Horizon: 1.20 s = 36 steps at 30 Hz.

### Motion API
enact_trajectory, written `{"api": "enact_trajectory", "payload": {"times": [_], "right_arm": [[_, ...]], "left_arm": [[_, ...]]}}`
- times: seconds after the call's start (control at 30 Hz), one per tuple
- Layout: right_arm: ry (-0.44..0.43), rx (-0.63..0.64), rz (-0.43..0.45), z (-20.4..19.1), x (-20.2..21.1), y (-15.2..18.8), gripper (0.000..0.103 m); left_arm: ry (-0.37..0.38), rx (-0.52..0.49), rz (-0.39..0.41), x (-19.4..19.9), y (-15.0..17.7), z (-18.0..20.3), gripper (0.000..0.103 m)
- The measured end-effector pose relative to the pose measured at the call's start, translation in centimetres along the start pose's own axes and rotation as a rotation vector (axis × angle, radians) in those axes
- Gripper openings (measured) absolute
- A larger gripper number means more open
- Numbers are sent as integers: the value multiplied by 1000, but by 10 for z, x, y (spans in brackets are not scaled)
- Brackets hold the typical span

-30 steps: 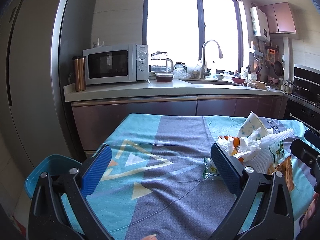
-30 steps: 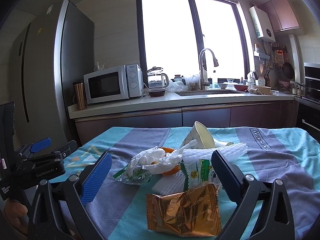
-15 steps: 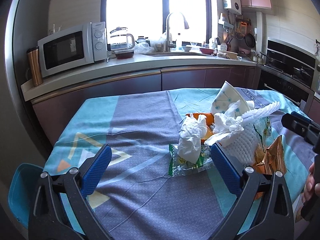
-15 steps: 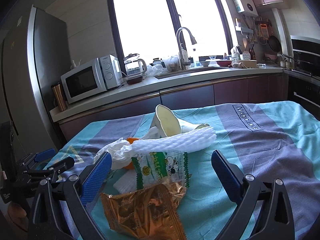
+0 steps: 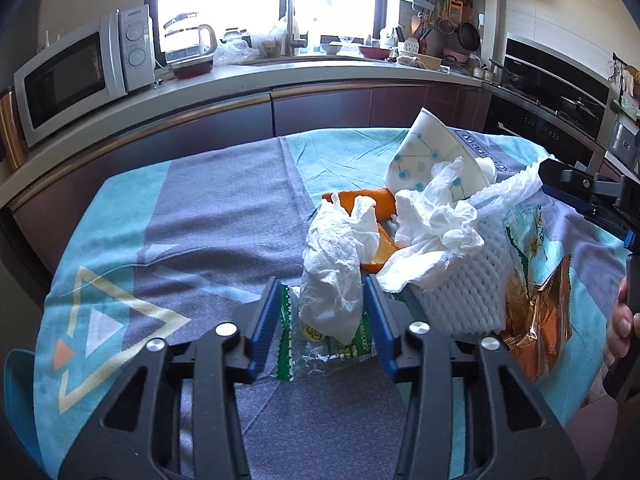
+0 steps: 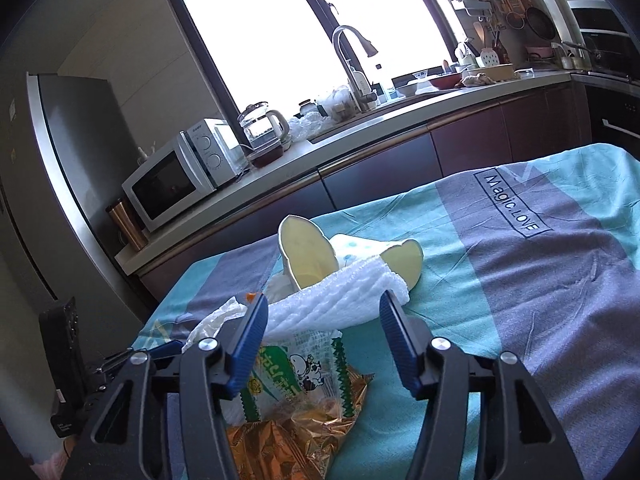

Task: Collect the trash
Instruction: 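Grasp the white tissue with the left tool while the right tool grasps the gold wrapper, then carry the tissue and gold wrapper to the teal bin with both tools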

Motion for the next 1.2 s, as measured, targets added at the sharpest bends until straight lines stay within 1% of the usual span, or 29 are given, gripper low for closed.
{"api": "enact_trajectory", "payload": {"times": [0.03,0.07,0.1,0.13,0.17,0.2,0.23,0.33,0.4,0.53,0.6,0.63,0.67,0.73,0.77,0.83,0.93,1.07,1.2], "right_arm": [[-9,-4,-1,0,0,0,45],[-23,-6,-2,0,0,-1,41],[-39,-8,-3,0,1,-1,34],[-47,-7,-3,-1,1,-2,28],[-53,-5,-1,-2,2,-3,27],[-65,-3,5,-3,3,-4,25],[-77,-1,11,-5,5,-6,20],[-103,23,21,-14,8,-10,9],[-124,39,31,-22,11,-13,5],[-152,75,50,-38,17,-20,3],[-146,98,64,-46,21,-23,3],[-126,103,75,-47,23,-25,5],[-98,100,90,-46,26,-26,10],[-38,89,96,-39,29,-27,52],[-3,83,100,-36,29,-26,56],[12,68,84,-28,32,-19,56],[17,55,31,-17,32,-4,56],[-48,16,-72,-6,31,24,56],[-115,18,-209,-8,26,55,56]], "left_arm": [[9,8,-4,-2,0,-1,30],[13,14,-3,-2,1,-1,24],[10,17,2,-1,0,-2,18],[6,23,9,1,0,-4,16],[7,31,15,2,0,-5,10],[12,38,19,4,-1,-7,8],[15,45,25,7,-2,-9,7],[23,64,51,19,-4,-16,4],[21,75,73,30,-4,-21,3],[1,107,128,58,-6,-35,3],[4,125,150,71,-5,-44,3],[-3,134,160,76,-6,-49,3],[-6,139,167,81,-5,-52,3],[-12,148,176,89,-2,-59,3],[-15,151,179,92,-1,-62,3],[-22,157,184,97,2,-68,3],[-24,167,187,99,8,-75,3],[-26,194,178,100,16,-86,3],[-31,196,171,103,24,-90,3]]}}
Point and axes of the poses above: each gripper's, at about its wrist camera, not at the fingertips, and x roughly against the way its jaws point, z to its right, y to its underside, the point moved 3 cm from there along -x, roughly the way its jaws point, and after that the axes turned 5 degrees about -y, right-handed, at the moved point
